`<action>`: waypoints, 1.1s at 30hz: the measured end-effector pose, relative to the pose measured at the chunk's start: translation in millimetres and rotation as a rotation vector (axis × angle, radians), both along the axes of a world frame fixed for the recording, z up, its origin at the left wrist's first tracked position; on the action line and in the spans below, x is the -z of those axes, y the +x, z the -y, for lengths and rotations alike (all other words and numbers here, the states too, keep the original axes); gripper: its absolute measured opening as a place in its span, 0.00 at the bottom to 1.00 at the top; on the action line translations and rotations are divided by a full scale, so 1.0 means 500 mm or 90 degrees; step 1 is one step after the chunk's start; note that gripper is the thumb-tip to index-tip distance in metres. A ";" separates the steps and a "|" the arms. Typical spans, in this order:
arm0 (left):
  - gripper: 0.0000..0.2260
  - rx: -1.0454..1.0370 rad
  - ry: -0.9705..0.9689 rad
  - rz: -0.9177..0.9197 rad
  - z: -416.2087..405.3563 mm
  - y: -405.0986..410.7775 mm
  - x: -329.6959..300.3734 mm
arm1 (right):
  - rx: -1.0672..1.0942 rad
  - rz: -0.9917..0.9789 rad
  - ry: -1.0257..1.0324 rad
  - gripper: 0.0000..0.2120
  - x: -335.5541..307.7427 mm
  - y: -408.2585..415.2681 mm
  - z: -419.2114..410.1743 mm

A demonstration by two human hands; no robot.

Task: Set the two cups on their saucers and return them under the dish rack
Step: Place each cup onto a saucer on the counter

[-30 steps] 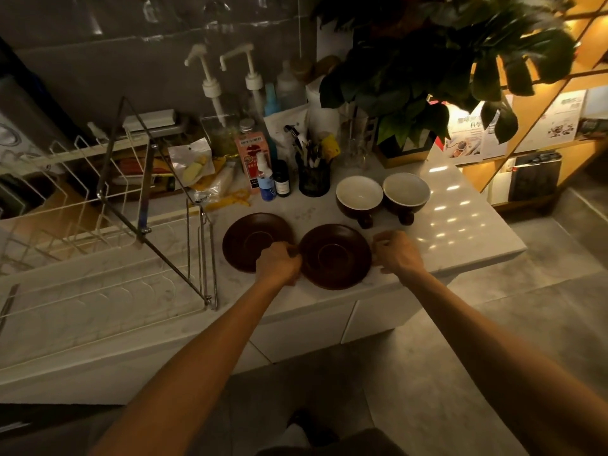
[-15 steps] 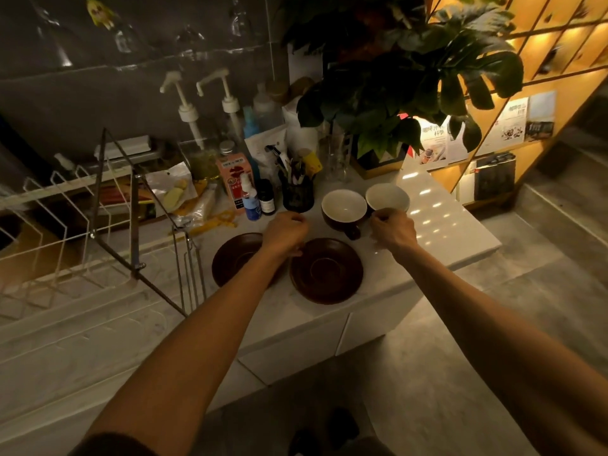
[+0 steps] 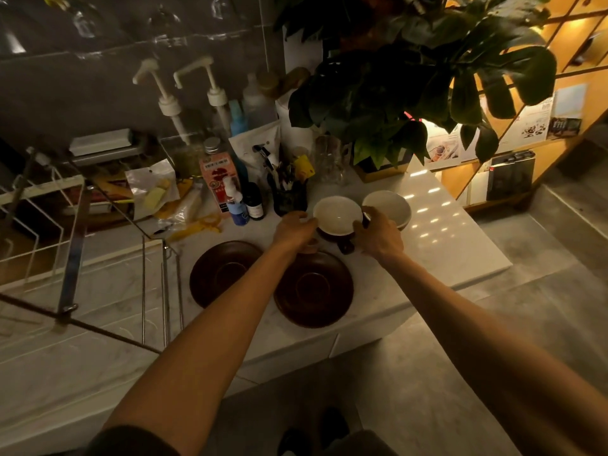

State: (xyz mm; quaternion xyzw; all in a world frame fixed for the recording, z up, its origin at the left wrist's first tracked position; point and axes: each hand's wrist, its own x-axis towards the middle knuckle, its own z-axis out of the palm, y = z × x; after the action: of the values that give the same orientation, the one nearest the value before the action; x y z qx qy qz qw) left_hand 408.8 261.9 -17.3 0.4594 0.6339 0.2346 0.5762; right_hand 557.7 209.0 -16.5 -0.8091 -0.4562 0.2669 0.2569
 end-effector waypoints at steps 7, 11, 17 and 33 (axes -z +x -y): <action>0.26 0.018 0.043 -0.076 -0.023 0.031 0.031 | 0.003 0.029 -0.024 0.26 0.010 0.003 -0.017; 0.24 -0.015 0.041 -0.055 -0.024 0.040 0.033 | 0.033 0.007 -0.006 0.28 0.016 -0.003 -0.022; 0.20 -0.056 0.061 -0.017 -0.027 0.035 0.027 | 0.041 -0.009 0.026 0.25 0.004 -0.019 -0.032; 0.17 -0.124 0.058 -0.022 0.016 -0.225 -0.036 | -0.115 -0.343 -0.072 0.17 -0.047 -0.205 -0.054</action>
State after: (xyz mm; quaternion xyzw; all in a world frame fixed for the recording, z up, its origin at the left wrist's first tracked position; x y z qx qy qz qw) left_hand 296.4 253.7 0.6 0.4252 0.6742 0.3103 0.5180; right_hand 455.2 236.2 7.0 -0.6783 -0.4258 0.5191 0.2987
